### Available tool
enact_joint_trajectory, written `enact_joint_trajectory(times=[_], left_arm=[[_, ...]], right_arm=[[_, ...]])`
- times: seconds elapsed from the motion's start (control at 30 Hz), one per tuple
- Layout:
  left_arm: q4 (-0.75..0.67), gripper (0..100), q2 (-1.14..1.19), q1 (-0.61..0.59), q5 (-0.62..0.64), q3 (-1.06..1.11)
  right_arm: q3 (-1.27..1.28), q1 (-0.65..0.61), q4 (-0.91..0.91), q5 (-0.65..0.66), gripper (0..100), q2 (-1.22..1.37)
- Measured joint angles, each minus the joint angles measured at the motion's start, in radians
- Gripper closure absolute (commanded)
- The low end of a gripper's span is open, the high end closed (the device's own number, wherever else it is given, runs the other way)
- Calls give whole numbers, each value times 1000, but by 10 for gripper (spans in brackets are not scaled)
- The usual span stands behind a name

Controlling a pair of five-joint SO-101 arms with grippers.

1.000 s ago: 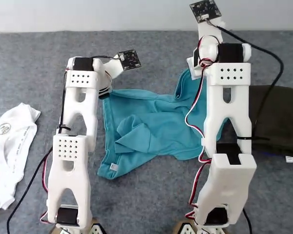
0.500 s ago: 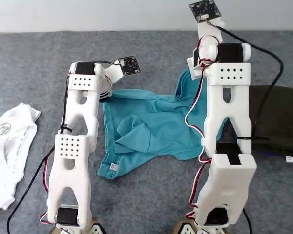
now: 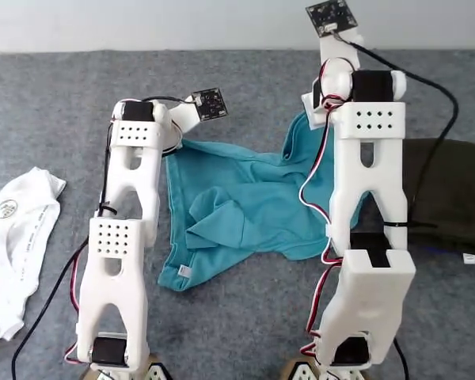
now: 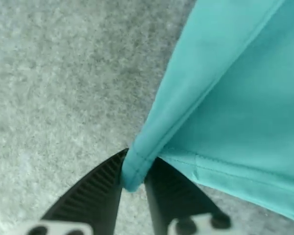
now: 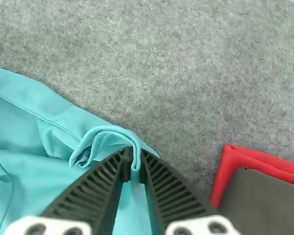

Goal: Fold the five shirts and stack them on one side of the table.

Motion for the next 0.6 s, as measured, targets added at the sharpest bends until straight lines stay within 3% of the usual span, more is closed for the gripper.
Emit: enact_joint_trajectory(times=[0.2,0.43,0.6], left_arm=[[106,989,0,18,34,-81],[270,989,-3,-5,410,-454],[285,989,-166,-95,712,-428]], right_arm=[[0,17,-5,0,990,8],[-40,52,-35,0,991,8],[-265,81,8,-71,991,-75]])
